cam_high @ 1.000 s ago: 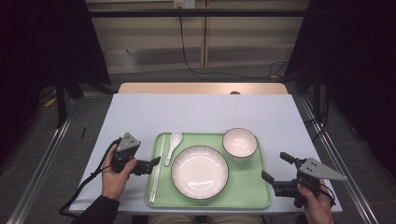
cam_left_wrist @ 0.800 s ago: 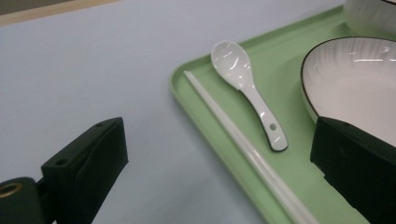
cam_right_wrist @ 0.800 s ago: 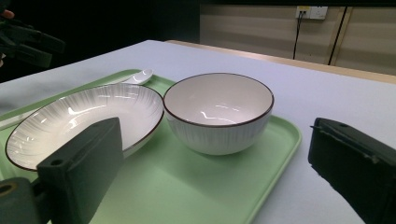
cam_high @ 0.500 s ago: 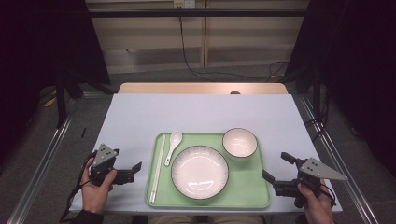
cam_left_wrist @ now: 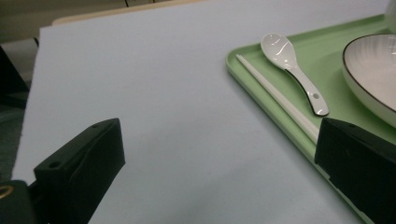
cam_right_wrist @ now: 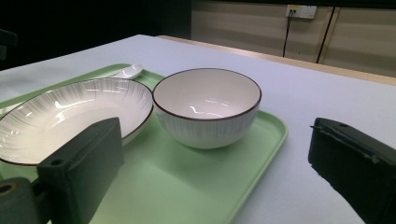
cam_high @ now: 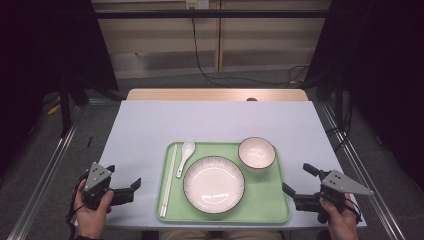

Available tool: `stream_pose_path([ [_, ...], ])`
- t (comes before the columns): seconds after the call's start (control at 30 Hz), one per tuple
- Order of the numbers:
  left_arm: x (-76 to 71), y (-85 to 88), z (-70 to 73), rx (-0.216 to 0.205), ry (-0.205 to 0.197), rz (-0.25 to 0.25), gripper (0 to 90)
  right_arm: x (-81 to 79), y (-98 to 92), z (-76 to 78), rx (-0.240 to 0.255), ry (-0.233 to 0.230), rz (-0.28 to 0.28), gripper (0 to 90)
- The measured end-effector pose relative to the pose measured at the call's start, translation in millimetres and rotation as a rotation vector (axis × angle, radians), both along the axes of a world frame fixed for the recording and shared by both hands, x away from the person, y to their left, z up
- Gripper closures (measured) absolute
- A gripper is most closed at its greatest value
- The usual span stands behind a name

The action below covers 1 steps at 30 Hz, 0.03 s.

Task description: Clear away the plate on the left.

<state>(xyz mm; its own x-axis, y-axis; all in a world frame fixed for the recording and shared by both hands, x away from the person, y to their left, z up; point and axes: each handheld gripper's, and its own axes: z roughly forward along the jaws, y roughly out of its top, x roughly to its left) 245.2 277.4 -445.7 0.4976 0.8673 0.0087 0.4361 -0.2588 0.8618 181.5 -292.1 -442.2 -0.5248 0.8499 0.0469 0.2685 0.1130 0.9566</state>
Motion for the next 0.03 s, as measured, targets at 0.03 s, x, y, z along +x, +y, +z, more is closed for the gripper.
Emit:
stream_pose_path([
  [0.03,-1.3,-0.1,0.3,-0.020,0.013,-0.009,3.0,0.0,-0.2,0.0,0.001,0.001,0.000,3.0],
])
